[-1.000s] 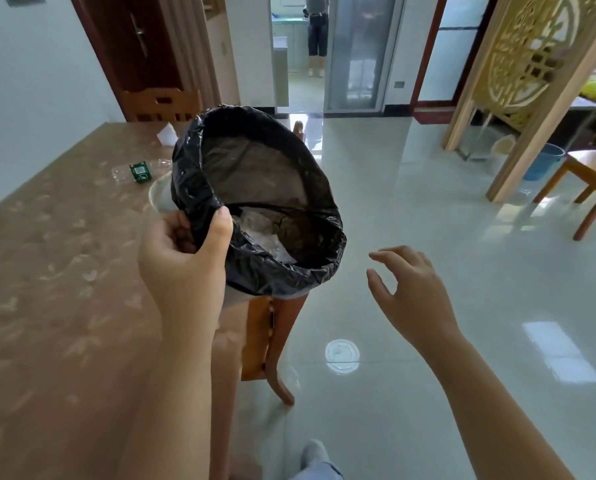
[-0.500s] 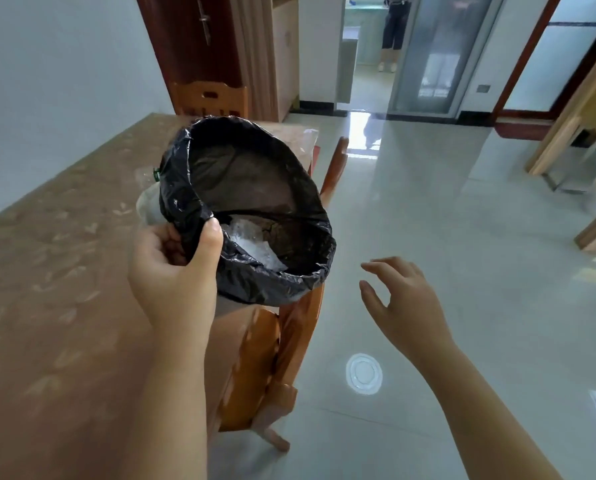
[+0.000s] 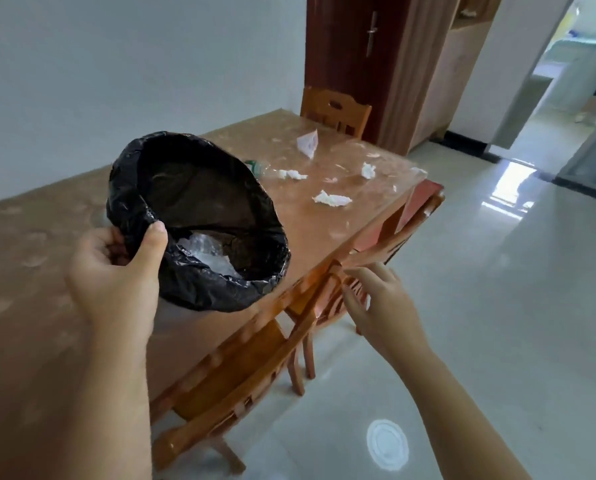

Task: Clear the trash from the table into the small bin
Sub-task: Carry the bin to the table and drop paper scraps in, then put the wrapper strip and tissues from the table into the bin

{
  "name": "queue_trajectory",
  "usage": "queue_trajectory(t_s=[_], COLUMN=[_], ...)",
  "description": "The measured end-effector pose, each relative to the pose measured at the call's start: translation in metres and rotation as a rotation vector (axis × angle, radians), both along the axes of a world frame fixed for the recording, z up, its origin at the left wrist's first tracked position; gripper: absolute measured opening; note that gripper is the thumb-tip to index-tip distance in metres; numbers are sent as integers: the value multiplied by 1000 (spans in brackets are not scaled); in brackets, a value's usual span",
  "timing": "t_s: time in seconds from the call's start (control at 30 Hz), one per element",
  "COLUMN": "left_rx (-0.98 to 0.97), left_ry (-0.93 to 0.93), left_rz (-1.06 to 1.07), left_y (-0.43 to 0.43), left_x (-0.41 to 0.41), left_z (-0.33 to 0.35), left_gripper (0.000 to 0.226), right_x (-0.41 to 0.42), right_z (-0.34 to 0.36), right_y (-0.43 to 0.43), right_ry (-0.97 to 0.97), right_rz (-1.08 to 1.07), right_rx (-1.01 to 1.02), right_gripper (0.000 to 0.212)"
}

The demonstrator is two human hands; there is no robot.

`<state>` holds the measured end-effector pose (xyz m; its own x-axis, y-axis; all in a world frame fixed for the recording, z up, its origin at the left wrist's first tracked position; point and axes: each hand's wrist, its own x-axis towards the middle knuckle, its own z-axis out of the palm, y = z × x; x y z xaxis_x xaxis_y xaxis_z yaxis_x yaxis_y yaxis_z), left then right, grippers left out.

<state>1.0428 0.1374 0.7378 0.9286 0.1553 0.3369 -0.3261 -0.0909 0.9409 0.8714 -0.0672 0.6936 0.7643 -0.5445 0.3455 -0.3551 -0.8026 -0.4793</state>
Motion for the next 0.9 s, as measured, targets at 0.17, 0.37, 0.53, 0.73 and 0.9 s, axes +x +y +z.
queue_trajectory(t_s=[0.17,0.37,0.53,0.73,0.9], left_rx=[-10,-31,-8,46,130], left_ry=[25,74,118,160,187], left_rz=[194,426,549,621,656], left_y=[5,-1,-5,-10,-25], left_x=[10,45,79,93,81], left_z=[-13,-35,-46,-50,-54], left_gripper=[26,19,29,23,11], right_x=[49,129,194,253,312], right_z=[-7,-26,-44,-75,-96], right_y=[-25,-51,-70,-91,-107], right_ry=[9,86,167,262,327], right_rz=[174,340,455,517,620], right_rx=[-9,-29,25,114,186], right_gripper=[26,26,26,28,29])
